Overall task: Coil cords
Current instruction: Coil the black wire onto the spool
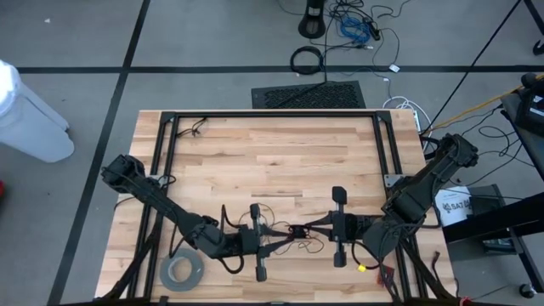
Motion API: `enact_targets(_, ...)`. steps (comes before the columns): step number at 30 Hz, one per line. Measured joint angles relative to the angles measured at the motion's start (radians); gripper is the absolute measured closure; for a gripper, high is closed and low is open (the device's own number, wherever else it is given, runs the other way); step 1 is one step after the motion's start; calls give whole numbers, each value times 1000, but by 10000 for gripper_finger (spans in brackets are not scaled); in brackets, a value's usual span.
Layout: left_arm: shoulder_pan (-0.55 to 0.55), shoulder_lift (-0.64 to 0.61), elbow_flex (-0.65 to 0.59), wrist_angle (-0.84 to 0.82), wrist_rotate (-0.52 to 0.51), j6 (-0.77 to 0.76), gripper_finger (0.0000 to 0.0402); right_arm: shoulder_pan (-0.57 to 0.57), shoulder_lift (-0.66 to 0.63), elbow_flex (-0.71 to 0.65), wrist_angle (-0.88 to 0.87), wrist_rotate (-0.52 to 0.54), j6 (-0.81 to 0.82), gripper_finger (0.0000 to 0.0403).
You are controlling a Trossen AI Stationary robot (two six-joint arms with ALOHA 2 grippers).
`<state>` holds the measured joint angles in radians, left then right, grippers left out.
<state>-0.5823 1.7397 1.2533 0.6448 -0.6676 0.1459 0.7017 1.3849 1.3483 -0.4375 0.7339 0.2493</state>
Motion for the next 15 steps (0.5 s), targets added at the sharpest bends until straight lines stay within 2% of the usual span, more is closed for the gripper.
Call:
enact_targets(3,1,0,0,-2,0,21,387,0,-1,0,1,0,-2,403)
enact_targets(10,-3,-1,0,-4,-23,27,394,-1,-1,0,2,0,-15,400)
enact_targets(15,-12,-19,0,-8,-47,45,398,11,-5,0,-26,3,10,371)
